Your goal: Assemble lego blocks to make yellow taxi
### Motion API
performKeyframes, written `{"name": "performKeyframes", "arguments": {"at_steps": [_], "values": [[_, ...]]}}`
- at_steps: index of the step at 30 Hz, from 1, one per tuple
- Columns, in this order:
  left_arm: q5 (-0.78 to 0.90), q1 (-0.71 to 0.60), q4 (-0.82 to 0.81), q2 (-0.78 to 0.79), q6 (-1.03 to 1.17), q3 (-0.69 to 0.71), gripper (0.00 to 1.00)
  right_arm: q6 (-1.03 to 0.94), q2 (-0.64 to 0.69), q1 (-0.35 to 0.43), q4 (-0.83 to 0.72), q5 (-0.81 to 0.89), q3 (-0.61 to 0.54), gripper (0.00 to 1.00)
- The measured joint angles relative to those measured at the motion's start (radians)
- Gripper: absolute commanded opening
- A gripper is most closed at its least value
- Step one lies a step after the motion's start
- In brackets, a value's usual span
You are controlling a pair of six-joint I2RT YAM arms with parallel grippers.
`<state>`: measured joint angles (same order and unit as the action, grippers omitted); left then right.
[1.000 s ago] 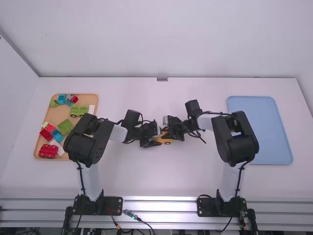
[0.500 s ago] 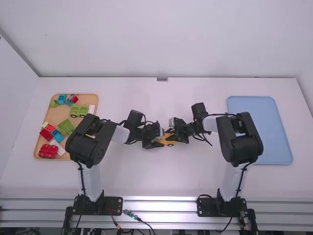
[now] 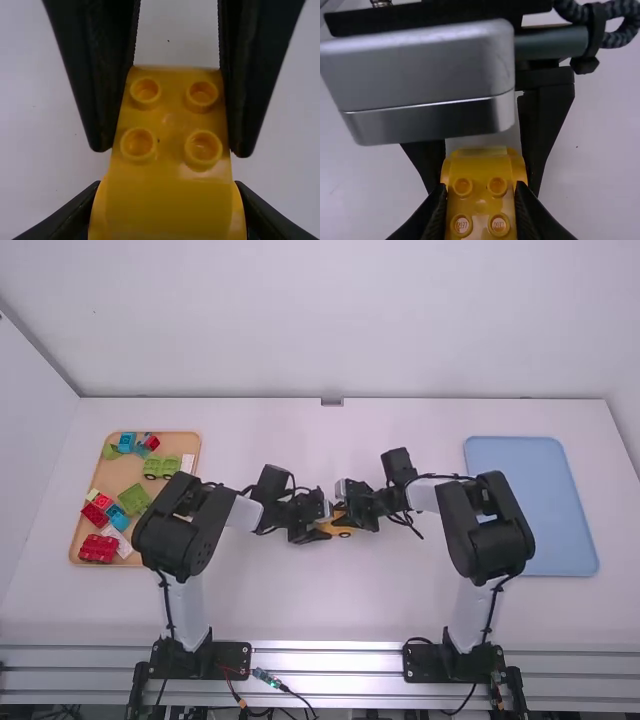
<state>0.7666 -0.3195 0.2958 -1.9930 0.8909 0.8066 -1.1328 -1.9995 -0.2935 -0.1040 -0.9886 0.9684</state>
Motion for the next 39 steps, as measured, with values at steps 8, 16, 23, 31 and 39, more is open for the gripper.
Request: {"name": "performKeyframes", "arguments": {"at_steps": [8, 16, 23, 31, 39], "values": [[-0.001, 0.000, 0.002, 0.000, 0.000, 0.000, 0.09, 0.004, 0.000, 0.019, -0.004, 0.013, -0.005, 0.99], [-0.002, 0.000, 0.001, 0.000, 0.000, 0.000, 0.09, 0.004, 0.016, 0.063, -0.053, 0.027, -0.013, 0.99], [-0.002, 0.000, 0.000, 0.000, 0.000, 0.000, 0.48, -0.030, 0.160, 0.087, -0.142, 0.029, -0.021, 0.99], [0.003, 0.000, -0.004, 0.000, -0.005, 0.000, 0.99, 0.015, 0.177, 0.095, -0.091, 0.079, -0.021, 0.99], [-0.081, 0.006, -0.127, 0.081, 0.000, -0.009, 0.99, 0.116, 0.177, 0.138, -0.039, 0.134, -0.021, 0.99]]}}
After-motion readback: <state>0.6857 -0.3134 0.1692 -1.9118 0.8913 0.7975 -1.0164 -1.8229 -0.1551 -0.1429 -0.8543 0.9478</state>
